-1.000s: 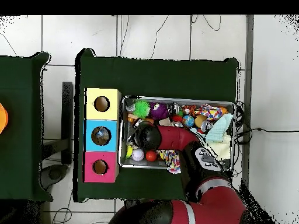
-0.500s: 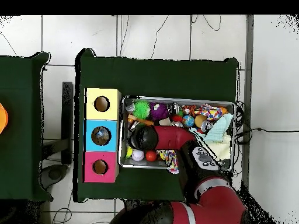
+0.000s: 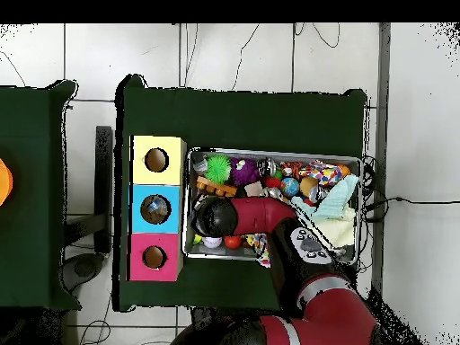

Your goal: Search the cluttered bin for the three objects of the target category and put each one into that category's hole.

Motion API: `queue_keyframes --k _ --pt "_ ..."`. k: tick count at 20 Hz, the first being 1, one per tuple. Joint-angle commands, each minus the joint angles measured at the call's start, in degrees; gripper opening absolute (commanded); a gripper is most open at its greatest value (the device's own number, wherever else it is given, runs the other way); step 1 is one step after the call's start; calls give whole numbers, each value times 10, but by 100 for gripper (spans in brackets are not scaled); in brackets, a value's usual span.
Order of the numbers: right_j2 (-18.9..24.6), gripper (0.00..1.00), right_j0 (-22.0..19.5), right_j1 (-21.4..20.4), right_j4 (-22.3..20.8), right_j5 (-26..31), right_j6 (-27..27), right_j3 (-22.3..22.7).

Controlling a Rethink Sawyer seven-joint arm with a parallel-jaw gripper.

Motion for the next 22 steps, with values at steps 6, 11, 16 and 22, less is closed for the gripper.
queue_keyframes --k 6,11,16,22 --pt "25 100 -15 4 -64 47 -78 17" --pt "29 100 -28 1 -74 55 -87 15" --pt "32 100 -33 4 -80 58 -86 7" --pt "44 100 -35 -32 -69 74 -80 33"
